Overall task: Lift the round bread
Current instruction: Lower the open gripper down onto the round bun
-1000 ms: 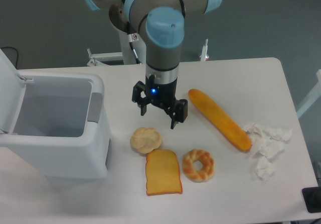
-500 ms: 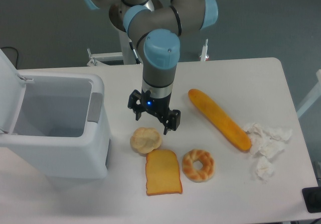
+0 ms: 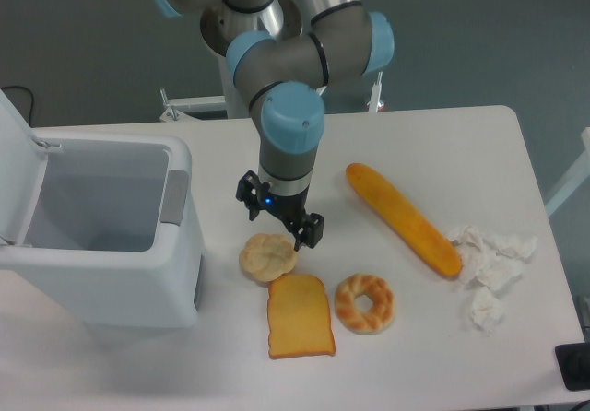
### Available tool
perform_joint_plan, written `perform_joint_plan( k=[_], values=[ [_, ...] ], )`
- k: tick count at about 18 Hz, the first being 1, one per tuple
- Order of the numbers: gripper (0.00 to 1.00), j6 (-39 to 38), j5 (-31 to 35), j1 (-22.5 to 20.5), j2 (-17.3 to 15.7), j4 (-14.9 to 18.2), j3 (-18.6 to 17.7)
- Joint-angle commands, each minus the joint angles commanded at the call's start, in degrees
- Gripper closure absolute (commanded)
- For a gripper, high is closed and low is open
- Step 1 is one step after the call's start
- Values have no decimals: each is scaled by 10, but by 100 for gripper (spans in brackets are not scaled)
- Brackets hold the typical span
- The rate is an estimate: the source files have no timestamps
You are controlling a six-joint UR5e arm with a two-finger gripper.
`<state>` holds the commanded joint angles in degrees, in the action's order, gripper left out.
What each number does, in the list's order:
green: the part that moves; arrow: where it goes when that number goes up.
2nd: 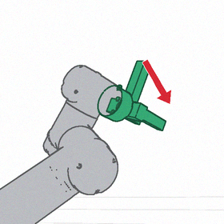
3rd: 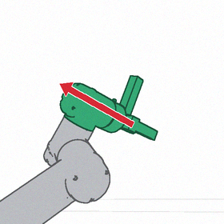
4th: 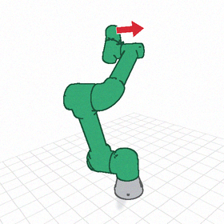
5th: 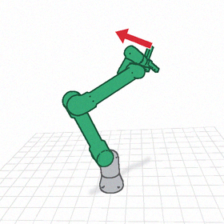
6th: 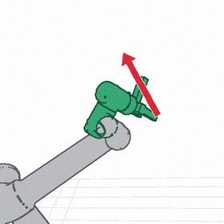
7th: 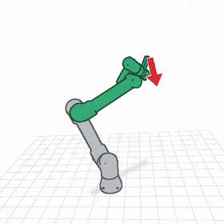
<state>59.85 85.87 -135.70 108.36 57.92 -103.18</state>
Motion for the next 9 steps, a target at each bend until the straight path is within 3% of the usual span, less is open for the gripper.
perform_joint_plan(
  k=[9],
  values=[
    [0,-3,21,18,40,-2,12]
  ],
)
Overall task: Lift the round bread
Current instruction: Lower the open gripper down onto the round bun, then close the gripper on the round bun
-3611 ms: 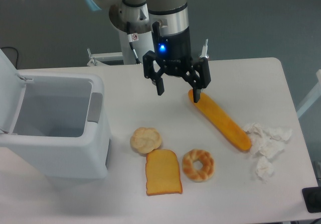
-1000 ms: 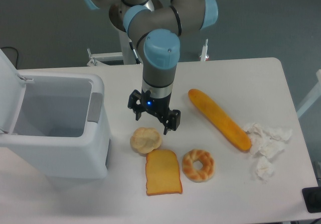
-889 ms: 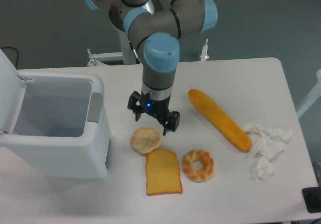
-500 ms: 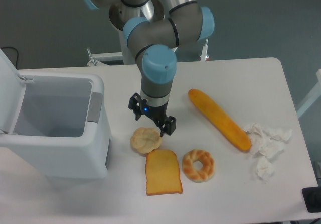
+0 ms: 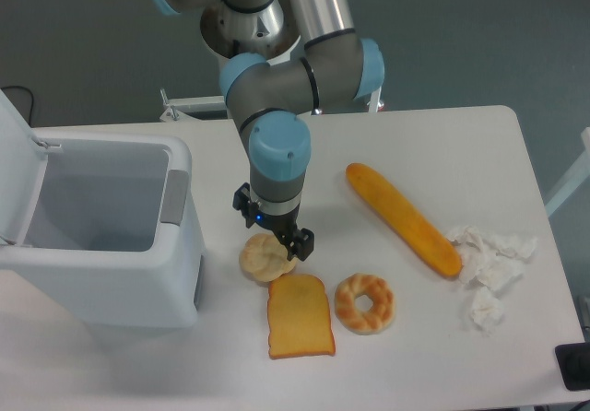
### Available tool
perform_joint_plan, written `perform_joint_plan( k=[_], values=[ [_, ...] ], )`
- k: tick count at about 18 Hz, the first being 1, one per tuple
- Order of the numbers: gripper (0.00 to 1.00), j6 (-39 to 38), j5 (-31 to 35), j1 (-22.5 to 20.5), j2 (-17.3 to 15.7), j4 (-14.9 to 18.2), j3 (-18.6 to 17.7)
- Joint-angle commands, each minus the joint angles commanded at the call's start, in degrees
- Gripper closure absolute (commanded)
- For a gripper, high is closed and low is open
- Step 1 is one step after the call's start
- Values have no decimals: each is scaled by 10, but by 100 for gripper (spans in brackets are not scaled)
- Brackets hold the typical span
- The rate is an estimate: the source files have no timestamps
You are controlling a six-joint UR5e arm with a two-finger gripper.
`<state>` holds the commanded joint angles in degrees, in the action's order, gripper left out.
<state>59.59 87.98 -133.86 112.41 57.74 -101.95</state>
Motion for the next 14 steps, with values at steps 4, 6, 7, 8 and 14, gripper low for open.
perform_joint_plan(
  k=[4,6,7,8,14],
  values=[
    [0,-4,0,6,4,0,0],
    [0,-9,0,10,11,-2,0],
    [0,-10,0,11,14,-1,0],
    [0,-10,0,12,14,0,-2],
    [0,-11,0,18,15,0,-3]
  ],
)
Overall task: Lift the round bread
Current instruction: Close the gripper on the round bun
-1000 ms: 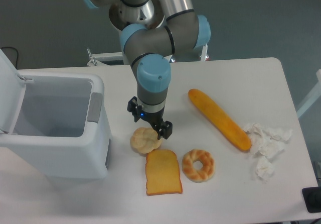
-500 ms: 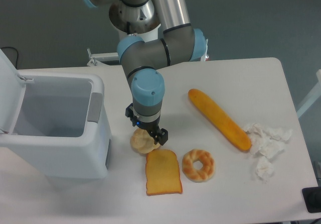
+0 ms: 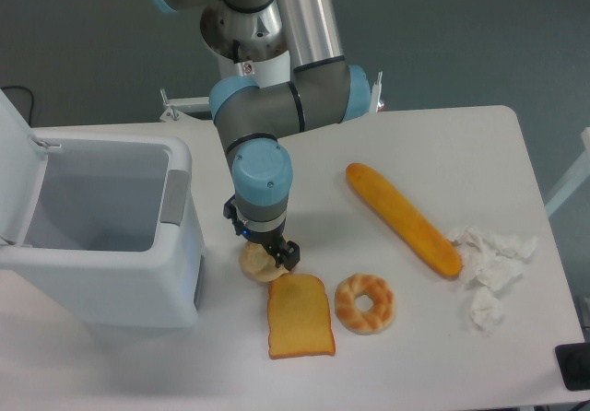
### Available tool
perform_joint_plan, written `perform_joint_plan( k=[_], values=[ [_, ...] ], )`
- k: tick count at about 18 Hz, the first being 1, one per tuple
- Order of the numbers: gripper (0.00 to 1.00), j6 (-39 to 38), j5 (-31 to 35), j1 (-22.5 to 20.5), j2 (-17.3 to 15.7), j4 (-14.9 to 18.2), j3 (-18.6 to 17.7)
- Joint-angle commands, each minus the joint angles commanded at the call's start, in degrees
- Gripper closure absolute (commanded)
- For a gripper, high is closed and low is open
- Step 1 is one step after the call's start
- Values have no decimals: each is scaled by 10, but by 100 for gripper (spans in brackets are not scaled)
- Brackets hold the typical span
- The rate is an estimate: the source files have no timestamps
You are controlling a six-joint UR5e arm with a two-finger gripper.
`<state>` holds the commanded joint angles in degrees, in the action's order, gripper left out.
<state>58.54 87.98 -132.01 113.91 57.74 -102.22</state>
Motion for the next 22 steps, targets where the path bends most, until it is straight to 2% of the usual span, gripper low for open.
perform_joint_plan(
  k=[22],
  values=[
    [0,1,21,3,25,-5,6]
  ],
)
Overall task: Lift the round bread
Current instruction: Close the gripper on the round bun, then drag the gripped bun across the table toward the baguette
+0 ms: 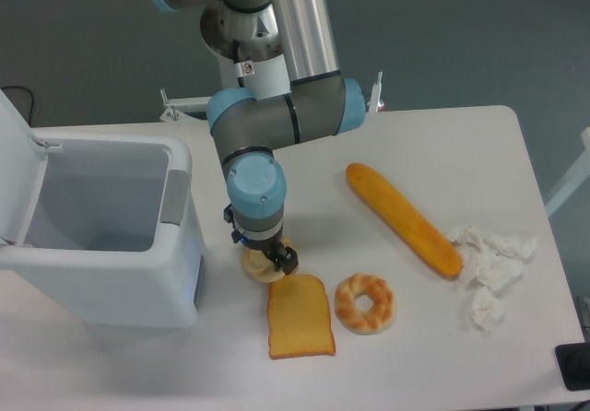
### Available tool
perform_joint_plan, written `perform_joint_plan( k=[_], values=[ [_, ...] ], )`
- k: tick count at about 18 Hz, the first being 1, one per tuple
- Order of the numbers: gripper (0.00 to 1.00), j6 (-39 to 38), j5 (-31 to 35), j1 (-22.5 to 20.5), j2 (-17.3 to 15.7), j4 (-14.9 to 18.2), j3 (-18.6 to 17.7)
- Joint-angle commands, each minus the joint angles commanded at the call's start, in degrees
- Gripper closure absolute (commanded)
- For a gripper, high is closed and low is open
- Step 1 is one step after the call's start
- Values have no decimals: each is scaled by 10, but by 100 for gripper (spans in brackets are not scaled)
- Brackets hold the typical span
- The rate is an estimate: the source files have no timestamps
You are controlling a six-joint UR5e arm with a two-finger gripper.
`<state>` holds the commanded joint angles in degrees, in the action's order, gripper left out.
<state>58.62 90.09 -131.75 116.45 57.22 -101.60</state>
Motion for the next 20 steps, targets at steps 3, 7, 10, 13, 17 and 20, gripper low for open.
perform_joint_plan(
  k=[3,7,10,13,17,20],
  values=[
    [3,0,0,0,0,-4,1],
    [10,0,1,0,0,-4,3],
    [14,3,7,0,4,-4,13],
    [38,1,23,0,9,-3,19],
    [57,4,25,0,5,-2,20],
    [79,6,26,-1,3,0,20]
  ],
)
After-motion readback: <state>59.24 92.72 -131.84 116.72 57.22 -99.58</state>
